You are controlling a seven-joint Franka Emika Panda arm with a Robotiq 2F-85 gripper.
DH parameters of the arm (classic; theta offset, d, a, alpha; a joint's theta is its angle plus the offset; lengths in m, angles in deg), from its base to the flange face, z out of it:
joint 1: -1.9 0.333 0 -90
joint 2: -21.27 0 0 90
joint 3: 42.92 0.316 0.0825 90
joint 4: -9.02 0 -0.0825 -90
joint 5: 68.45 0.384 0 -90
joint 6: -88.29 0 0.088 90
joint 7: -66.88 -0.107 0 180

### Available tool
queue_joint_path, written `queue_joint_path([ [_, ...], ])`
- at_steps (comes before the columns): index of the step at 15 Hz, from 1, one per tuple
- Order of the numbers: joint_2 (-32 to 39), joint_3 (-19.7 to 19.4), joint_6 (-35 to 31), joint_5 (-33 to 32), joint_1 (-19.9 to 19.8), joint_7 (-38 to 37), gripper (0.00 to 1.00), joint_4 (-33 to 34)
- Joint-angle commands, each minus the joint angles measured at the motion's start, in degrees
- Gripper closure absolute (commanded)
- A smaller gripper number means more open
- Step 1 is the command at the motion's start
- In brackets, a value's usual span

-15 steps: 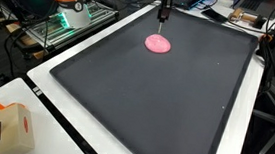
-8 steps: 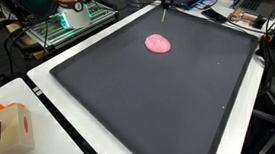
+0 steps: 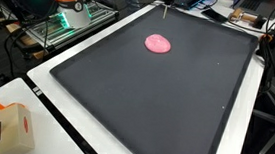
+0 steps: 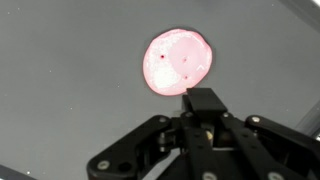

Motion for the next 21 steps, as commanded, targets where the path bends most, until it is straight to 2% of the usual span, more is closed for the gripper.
queue_joint_path([
  [1,0.0,-0.1,0.1,0.0,0.2,0.0,0.87,0.1],
  [2,0.0,-0.1,0.1,0.0,0.2,0.0,0.87,0.1],
  [3,0.7,-0.5,1.6,1.9,-0.4,1.3,0.97,1.0],
  [11,4.9,-5.3,3.2,15.9,-6.9,18.4,0.97,3.4],
  [16,10.0,-6.8,8.4,24.2,-11.5,28.7,0.97,5.8],
  [21,15.4,-7.4,14.2,27.7,-15.0,34.0,0.97,8.7],
])
